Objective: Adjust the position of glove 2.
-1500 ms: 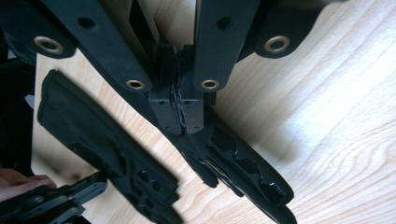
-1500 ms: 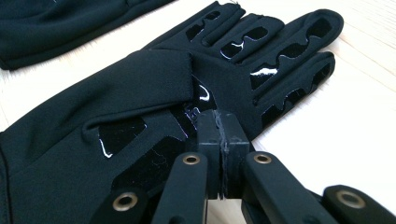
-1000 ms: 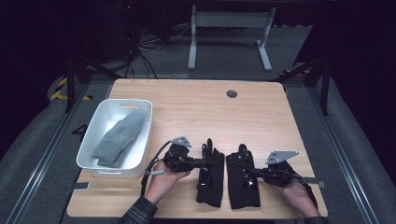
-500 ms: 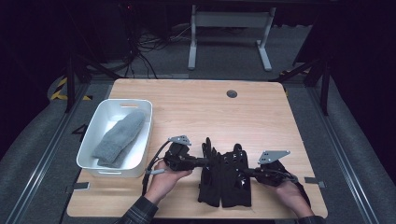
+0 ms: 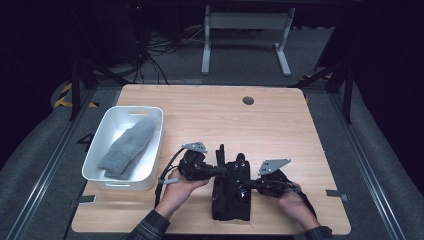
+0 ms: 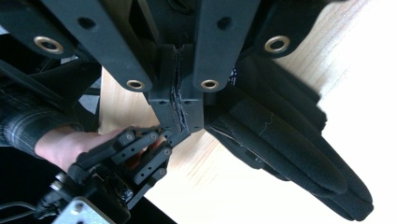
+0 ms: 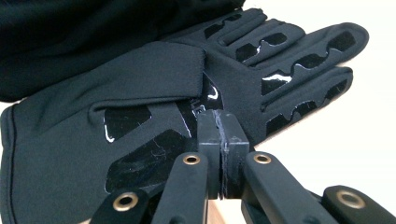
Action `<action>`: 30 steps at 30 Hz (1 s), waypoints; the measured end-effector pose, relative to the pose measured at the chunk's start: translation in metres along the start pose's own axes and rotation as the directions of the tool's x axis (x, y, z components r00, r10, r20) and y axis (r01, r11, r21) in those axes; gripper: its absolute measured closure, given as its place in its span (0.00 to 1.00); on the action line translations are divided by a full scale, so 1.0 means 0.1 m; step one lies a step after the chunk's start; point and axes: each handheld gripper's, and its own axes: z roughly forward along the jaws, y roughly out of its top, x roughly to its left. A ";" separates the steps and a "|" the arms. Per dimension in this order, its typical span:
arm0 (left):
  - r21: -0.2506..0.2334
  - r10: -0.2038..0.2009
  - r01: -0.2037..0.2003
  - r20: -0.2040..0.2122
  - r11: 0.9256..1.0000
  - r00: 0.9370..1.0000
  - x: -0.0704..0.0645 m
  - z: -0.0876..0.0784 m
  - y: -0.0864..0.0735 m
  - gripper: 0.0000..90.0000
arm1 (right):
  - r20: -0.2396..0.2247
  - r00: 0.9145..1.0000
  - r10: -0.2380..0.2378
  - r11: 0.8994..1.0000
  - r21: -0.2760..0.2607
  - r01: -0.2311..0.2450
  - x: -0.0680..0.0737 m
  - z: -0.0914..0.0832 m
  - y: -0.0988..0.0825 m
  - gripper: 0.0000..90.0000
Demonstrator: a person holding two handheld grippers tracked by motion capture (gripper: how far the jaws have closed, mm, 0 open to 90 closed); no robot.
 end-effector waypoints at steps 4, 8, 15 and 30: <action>0.010 -0.005 0.005 0.000 1.000 1.000 0.03 0.05 0.00 0.99 | -0.011 1.000 -0.023 1.000 -0.003 0.023 0.05 0.09 0.08 1.00; 0.025 -0.006 0.006 -0.009 1.000 1.000 0.04 0.11 0.00 0.99 | -0.018 0.999 -0.033 0.999 -0.002 0.033 0.08 0.16 0.15 1.00; 0.039 -0.020 0.021 -0.018 0.999 1.000 0.10 0.23 -0.03 0.99 | -0.024 0.998 -0.054 0.999 -0.009 0.054 0.14 0.25 0.23 1.00; 0.031 0.006 -0.006 -0.005 0.999 1.000 0.09 0.29 -0.04 0.82 | 0.022 0.998 -0.056 0.998 -0.031 0.057 0.07 0.14 0.21 0.93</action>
